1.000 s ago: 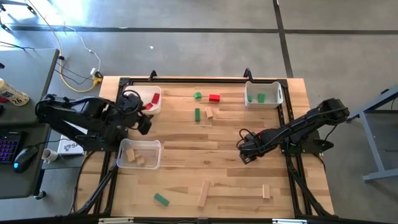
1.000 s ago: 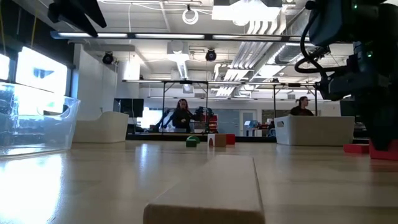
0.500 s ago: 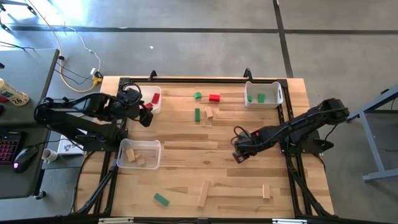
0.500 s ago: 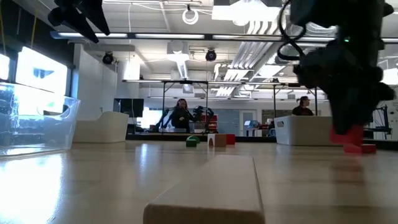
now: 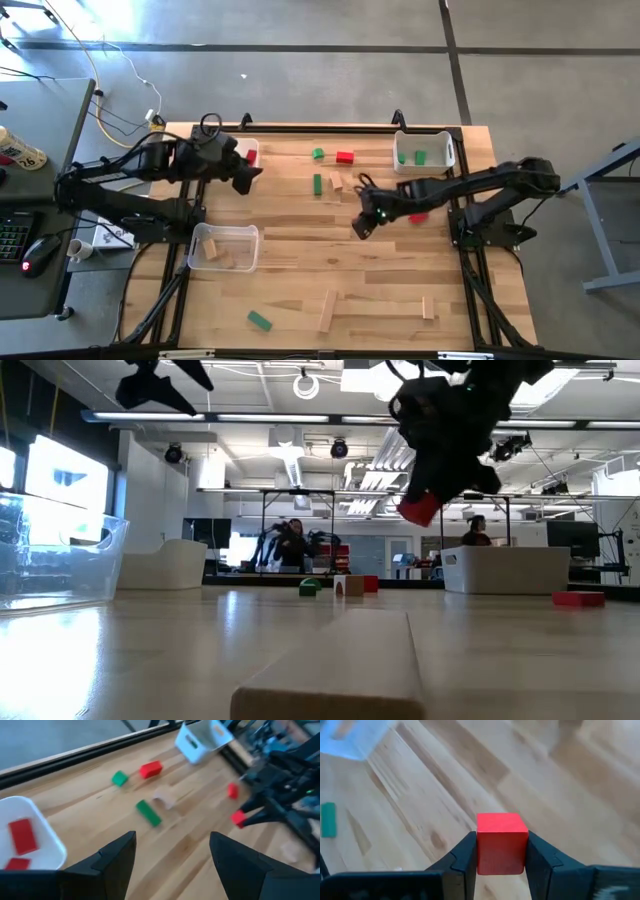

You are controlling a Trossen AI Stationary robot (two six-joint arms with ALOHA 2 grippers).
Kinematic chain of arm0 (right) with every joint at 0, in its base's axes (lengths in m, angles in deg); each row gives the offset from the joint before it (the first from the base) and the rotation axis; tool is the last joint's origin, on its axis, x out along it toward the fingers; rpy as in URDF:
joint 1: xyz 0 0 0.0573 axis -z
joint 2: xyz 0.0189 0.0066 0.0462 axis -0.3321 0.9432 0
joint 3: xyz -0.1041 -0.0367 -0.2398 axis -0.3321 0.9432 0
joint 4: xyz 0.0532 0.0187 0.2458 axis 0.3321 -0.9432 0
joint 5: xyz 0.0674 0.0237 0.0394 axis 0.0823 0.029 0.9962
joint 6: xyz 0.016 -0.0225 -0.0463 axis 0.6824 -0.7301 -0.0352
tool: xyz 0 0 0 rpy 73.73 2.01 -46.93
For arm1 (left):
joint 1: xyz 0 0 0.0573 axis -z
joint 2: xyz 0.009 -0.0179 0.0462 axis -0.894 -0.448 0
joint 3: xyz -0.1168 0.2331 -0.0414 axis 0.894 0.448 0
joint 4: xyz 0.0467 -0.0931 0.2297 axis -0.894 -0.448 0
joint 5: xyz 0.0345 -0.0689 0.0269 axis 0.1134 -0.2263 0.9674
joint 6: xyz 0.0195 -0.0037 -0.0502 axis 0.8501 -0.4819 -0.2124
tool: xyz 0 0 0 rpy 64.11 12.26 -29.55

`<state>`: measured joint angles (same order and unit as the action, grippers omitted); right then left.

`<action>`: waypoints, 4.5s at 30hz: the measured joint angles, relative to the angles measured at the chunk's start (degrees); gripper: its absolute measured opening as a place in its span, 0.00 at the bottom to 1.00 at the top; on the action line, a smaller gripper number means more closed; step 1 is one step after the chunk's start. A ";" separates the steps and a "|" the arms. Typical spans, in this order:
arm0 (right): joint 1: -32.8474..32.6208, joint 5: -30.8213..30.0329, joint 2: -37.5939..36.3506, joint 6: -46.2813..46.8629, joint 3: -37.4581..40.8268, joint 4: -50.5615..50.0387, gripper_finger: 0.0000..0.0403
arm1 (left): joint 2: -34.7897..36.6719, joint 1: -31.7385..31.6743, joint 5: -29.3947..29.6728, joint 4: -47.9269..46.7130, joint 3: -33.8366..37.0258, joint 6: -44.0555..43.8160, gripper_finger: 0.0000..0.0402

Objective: Sort & place blocks by color
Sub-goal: Put the red square into the left white bin

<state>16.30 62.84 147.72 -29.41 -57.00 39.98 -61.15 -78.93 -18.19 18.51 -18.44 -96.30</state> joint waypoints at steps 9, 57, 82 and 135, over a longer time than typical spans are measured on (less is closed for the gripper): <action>4.95 0.20 0.00 -16.06 -7.20 5.66 0.25 | -0.94 -4.87 -9.19 11.20 0.02 -2.09 0.59; 14.86 17.51 0.00 -60.31 -11.84 37.79 0.25 | -24.09 -13.64 -46.95 53.58 0.04 -23.61 0.59; 15.87 18.43 -0.17 -64.70 -11.87 38.40 0.27 | -24.57 -13.71 -49.55 56.27 0.09 -20.63 0.28; 17.31 -2.31 0.21 -42.38 -11.62 22.02 0.56 | -14.17 -27.15 1.51 -0.50 0.44 17.88 0.28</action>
<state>33.62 60.53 147.92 -71.79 -68.63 62.00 -75.32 -106.08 -16.67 18.00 -18.00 -78.43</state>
